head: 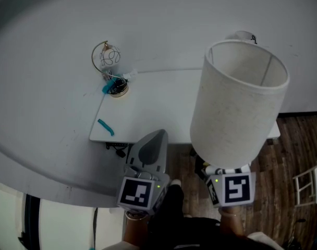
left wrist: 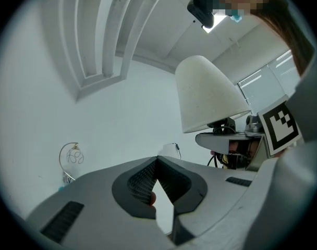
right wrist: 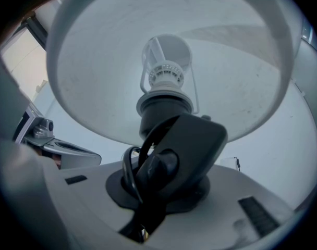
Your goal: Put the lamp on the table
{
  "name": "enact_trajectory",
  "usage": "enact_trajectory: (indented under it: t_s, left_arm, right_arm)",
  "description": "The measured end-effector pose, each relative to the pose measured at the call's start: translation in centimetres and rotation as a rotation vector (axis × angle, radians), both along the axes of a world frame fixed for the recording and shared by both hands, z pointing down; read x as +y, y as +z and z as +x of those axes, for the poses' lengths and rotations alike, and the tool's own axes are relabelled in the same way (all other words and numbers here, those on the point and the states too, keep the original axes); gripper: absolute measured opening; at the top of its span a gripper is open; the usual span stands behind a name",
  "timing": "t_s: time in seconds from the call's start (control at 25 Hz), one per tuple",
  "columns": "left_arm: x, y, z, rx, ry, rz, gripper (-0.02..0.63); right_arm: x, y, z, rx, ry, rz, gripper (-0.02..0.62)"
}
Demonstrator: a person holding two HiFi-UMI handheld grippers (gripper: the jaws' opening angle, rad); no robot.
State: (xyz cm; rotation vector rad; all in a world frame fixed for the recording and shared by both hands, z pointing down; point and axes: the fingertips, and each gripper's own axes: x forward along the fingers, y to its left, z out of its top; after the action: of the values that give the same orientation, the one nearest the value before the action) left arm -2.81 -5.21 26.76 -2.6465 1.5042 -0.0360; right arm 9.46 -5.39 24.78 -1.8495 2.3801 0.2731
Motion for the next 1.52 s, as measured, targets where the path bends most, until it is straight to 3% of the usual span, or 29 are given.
enact_trajectory:
  t_s: [1.52]
  left_arm:
    - [-7.8,2.5,-2.7,0.007,0.027,-0.058,0.003]
  right_arm:
    - [-7.8,2.8,-3.2,0.000,0.010,0.005,0.067]
